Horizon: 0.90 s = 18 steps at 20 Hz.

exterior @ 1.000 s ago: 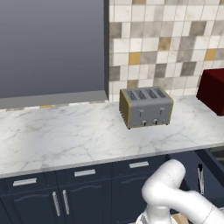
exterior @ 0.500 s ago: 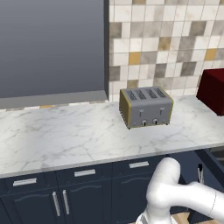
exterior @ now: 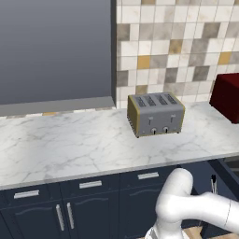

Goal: Take the tongs from the drawer on the right and place them on the dining counter next to the tray containing the kebab skewer.

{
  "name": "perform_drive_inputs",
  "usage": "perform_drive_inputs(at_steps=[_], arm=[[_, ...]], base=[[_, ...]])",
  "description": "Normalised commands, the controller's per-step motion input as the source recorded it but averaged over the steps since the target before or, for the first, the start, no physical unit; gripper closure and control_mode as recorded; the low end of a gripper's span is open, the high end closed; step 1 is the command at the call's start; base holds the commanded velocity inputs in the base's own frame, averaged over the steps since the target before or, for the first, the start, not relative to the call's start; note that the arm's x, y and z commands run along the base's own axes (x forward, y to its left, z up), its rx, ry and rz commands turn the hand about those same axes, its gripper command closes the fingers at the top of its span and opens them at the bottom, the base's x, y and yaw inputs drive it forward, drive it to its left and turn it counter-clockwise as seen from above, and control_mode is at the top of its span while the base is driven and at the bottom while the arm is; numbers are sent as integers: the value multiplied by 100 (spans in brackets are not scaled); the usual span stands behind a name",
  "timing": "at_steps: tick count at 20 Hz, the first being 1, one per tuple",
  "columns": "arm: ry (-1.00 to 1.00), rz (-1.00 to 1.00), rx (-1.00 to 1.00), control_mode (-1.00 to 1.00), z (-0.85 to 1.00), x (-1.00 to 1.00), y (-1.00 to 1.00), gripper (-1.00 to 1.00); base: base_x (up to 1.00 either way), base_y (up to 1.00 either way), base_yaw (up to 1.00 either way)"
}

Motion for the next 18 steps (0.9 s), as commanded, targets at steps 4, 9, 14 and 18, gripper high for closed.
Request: perform_drive_inputs(at_steps=[4,9,14,18], arm=[[0,0,-6,-100,16,-1,3,-100],[-22,0,1,-100,45,-34,-6,-100],[-47,0,0,-100,100,-90,-4,-100],[-26,1,0,-100,100,-16,4,-100]], base=[[0,0,0],[0,0,0],[0,0,0],[0,0,0]])
